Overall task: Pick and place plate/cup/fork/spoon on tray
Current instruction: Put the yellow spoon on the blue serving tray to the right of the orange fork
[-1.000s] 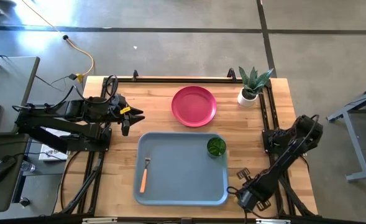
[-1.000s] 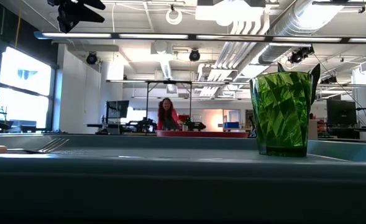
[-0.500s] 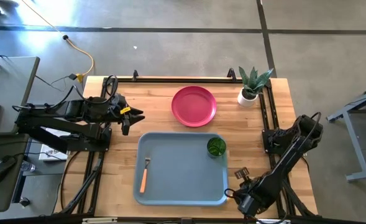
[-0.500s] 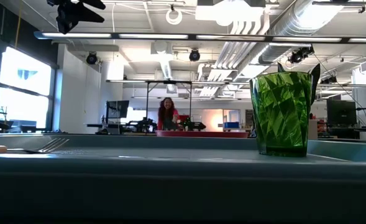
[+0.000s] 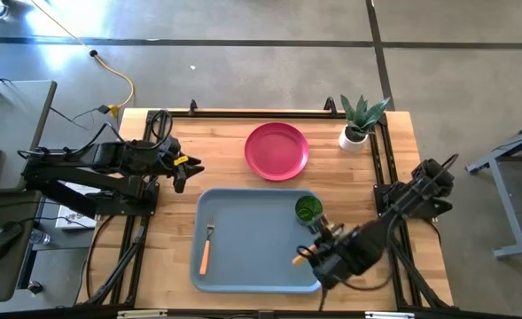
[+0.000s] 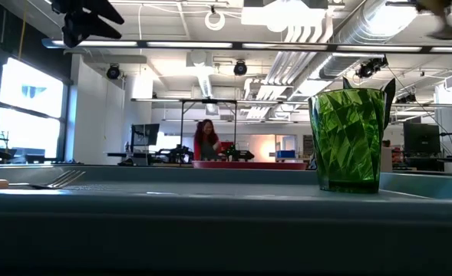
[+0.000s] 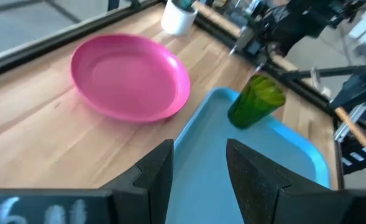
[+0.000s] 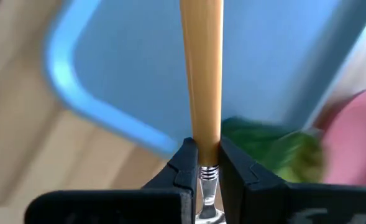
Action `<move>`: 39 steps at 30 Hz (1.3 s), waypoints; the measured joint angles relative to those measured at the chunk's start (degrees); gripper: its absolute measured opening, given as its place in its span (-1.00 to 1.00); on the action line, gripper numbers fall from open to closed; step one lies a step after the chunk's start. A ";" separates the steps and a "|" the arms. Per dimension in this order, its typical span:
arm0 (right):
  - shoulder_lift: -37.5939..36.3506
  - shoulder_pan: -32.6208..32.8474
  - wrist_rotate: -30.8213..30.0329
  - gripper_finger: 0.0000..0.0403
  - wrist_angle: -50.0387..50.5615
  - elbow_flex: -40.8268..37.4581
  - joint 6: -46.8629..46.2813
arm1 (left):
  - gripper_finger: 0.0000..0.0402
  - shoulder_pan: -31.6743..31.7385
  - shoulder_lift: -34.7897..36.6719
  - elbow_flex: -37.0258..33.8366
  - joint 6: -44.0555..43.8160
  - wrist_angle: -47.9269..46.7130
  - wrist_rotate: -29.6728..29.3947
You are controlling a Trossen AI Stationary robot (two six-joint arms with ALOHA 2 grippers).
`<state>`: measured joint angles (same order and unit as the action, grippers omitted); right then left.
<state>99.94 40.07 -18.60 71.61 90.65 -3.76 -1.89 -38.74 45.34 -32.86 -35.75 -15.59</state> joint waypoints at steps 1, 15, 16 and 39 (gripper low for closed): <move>0.00 -1.26 -0.55 -0.90 -0.08 0.72 2.81 | -0.30 0.00 0.00 0.00 -0.66 -0.98 0.00; 0.43 -18.13 -0.23 -0.90 -14.67 4.27 48.92 | -0.30 0.00 0.00 0.00 -6.52 -3.72 -0.02; 0.68 -19.04 0.51 -0.90 -15.82 4.27 51.78 | -0.30 -0.02 -0.02 0.00 -7.08 -3.72 0.00; 17.53 -23.42 15.01 -0.90 -24.16 4.20 73.26 | -0.30 0.00 -5.08 0.00 -8.94 -4.65 0.00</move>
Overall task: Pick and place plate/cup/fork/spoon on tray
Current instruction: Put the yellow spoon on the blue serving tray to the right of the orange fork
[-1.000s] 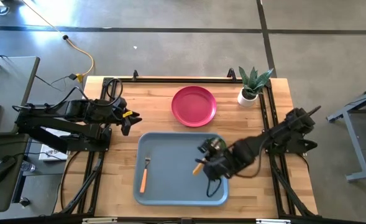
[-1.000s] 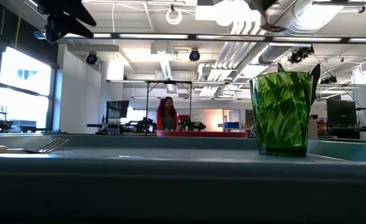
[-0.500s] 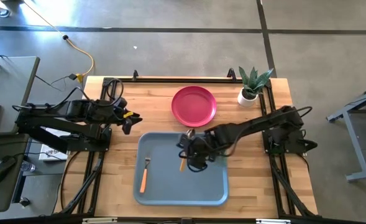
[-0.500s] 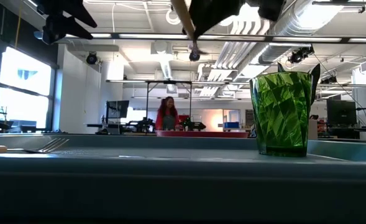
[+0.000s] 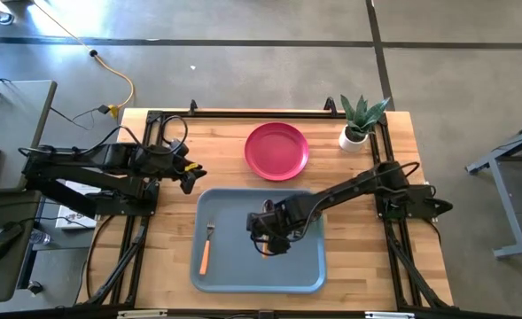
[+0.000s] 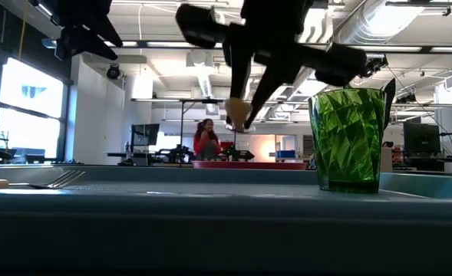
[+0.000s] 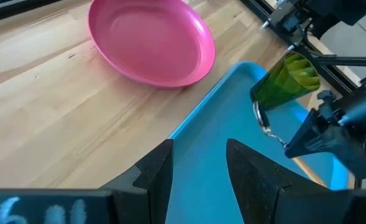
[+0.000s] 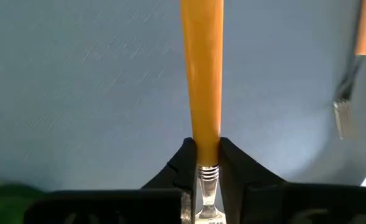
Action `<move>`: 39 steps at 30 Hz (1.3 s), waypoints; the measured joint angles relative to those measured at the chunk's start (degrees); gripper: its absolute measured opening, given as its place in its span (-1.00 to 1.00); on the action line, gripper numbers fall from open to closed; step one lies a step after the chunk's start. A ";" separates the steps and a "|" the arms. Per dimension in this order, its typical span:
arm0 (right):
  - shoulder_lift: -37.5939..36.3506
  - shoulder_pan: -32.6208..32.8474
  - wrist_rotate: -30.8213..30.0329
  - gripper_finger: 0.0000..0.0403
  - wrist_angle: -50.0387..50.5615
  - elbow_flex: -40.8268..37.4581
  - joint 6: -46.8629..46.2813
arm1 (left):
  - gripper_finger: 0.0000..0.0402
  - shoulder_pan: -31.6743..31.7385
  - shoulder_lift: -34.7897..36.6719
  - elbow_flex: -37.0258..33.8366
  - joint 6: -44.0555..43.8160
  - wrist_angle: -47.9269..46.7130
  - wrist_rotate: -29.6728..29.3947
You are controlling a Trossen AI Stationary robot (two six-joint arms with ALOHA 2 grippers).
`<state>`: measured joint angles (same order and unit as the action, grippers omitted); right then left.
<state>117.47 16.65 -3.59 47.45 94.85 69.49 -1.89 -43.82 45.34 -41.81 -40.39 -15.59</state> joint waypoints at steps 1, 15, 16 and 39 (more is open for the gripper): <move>0.57 0.07 0.28 -0.90 0.00 0.00 0.01 | -0.30 0.00 -0.09 0.00 0.03 0.01 -0.02; 5.58 0.17 4.99 -0.90 -1.67 0.00 -1.86 | -0.30 -0.01 -0.32 0.00 1.03 -0.23 -0.01; 5.95 0.17 5.34 -0.90 -1.58 0.00 -2.43 | -0.30 -0.01 -0.32 0.00 1.03 -0.23 -0.01; 6.44 0.15 6.27 -0.66 -2.07 -0.07 -5.16 | -0.30 -0.01 -0.32 0.00 0.93 -0.29 0.00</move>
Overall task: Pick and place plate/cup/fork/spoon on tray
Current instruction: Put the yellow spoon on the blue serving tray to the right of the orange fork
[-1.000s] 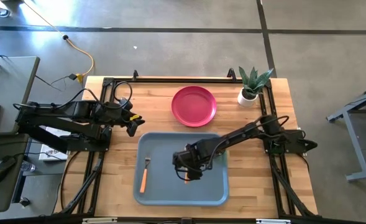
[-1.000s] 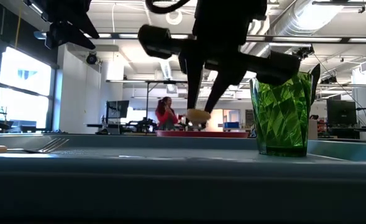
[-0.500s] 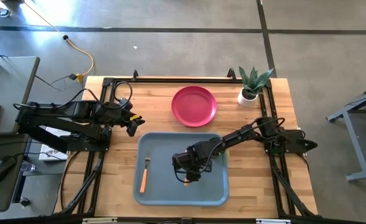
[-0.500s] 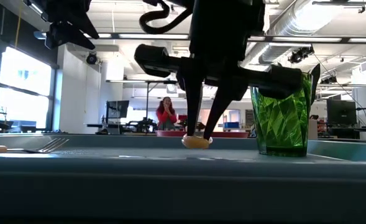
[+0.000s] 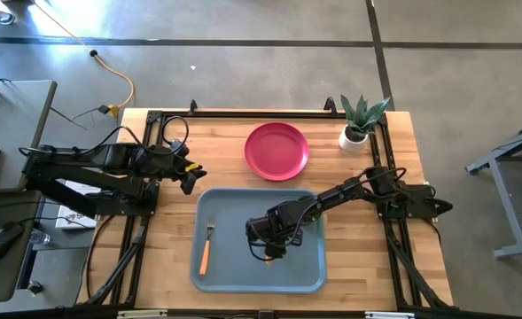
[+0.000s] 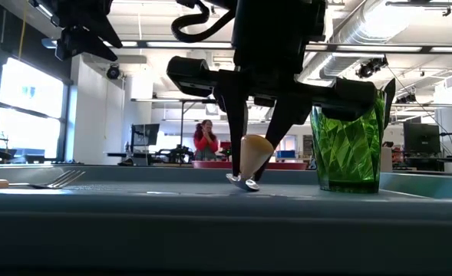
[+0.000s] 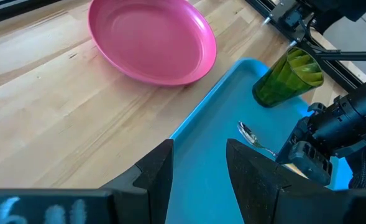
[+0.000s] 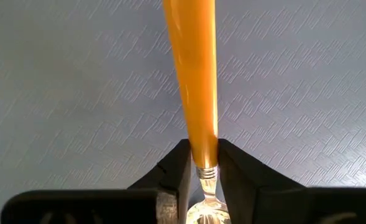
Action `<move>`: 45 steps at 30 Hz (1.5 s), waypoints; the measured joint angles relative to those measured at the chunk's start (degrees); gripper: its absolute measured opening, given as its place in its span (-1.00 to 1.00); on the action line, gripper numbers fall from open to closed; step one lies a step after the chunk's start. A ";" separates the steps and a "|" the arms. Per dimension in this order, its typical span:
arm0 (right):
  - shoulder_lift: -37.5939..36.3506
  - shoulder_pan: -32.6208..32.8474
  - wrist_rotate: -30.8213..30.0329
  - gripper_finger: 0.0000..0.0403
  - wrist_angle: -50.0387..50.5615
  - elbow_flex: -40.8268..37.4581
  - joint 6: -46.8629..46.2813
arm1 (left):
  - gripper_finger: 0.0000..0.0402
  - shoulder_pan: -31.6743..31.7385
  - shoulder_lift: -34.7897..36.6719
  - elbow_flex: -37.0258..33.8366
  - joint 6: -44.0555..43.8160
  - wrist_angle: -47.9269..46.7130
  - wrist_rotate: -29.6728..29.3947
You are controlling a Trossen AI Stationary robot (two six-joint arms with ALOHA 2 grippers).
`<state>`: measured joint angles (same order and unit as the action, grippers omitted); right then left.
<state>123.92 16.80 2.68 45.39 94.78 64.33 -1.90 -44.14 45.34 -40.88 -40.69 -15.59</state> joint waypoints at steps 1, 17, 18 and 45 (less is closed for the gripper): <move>-0.02 0.00 0.00 -0.66 0.00 0.00 -0.06 | -0.30 0.00 0.00 0.00 0.01 0.00 0.00; -0.04 0.50 -0.35 -0.65 -1.23 -0.02 -3.80 | -0.30 -0.01 0.00 0.00 -0.02 0.02 0.00; -0.04 0.50 -0.77 -0.65 -1.29 -0.02 -4.23 | -0.30 0.01 0.00 0.00 -0.02 0.02 0.00; -0.20 2.11 -22.03 -0.65 3.36 20.96 -48.78 | -0.30 -0.01 0.00 0.00 -0.09 0.11 -0.01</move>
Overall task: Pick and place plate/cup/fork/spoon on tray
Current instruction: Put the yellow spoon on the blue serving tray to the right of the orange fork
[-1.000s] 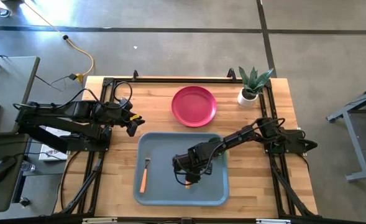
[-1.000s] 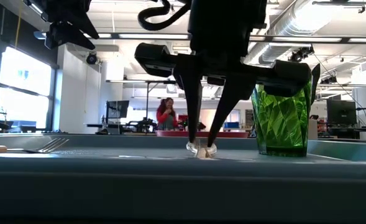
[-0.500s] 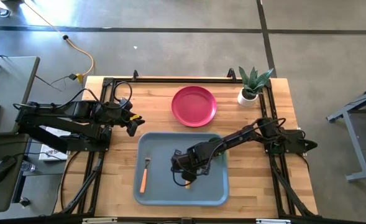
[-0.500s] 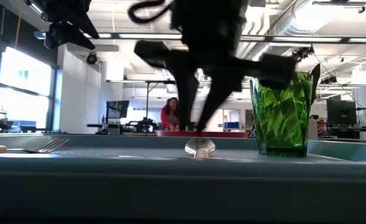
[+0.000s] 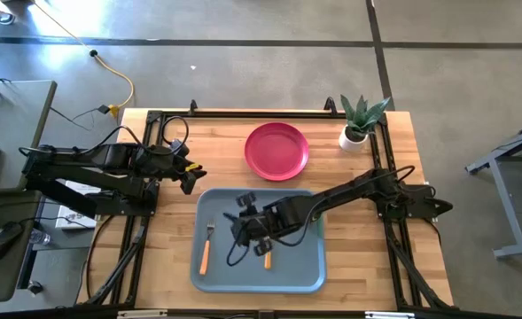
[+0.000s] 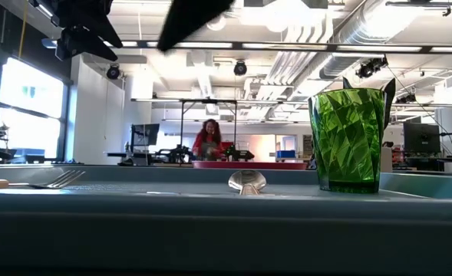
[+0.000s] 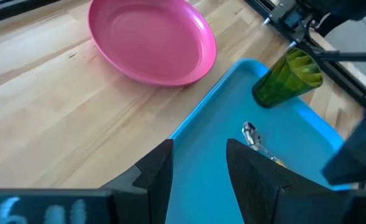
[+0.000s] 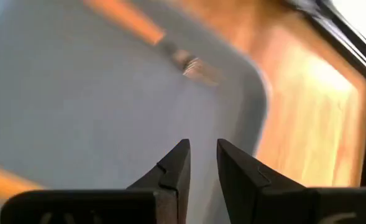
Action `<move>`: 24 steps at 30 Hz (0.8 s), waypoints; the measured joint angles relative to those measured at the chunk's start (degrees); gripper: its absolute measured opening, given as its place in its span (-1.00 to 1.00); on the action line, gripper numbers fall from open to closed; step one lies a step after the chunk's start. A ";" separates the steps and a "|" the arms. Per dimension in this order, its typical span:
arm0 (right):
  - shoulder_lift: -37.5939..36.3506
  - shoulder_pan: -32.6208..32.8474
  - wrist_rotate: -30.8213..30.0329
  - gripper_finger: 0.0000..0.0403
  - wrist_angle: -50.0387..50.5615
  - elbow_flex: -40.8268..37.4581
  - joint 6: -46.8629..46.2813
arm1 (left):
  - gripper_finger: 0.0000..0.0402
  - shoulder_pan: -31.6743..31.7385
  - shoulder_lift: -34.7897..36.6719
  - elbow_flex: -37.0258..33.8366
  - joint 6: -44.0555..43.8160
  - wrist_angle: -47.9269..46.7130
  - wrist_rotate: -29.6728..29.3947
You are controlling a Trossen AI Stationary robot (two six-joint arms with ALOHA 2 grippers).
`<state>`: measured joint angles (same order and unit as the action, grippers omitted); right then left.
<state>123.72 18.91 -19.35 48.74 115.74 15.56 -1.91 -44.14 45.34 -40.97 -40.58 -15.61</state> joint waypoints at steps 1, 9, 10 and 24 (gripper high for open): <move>0.00 0.13 -0.77 -0.65 0.26 1.35 -4.40 | -0.30 0.02 0.00 0.00 -0.69 0.11 -0.04; 0.00 1.74 -1.60 -0.65 3.91 10.06 -44.61 | -0.30 0.01 0.00 0.00 0.73 0.81 -0.05; 0.00 1.96 -1.58 -0.65 4.25 10.66 -49.65 | -0.30 0.00 0.00 0.00 1.10 0.80 -0.02; 0.00 7.56 -0.28 -0.65 12.43 11.72 -100.23 | -0.30 0.00 0.00 0.00 4.67 0.74 3.20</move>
<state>123.72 26.47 -19.63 61.17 127.46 -84.68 -1.91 -44.14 45.34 -36.30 -39.83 -12.41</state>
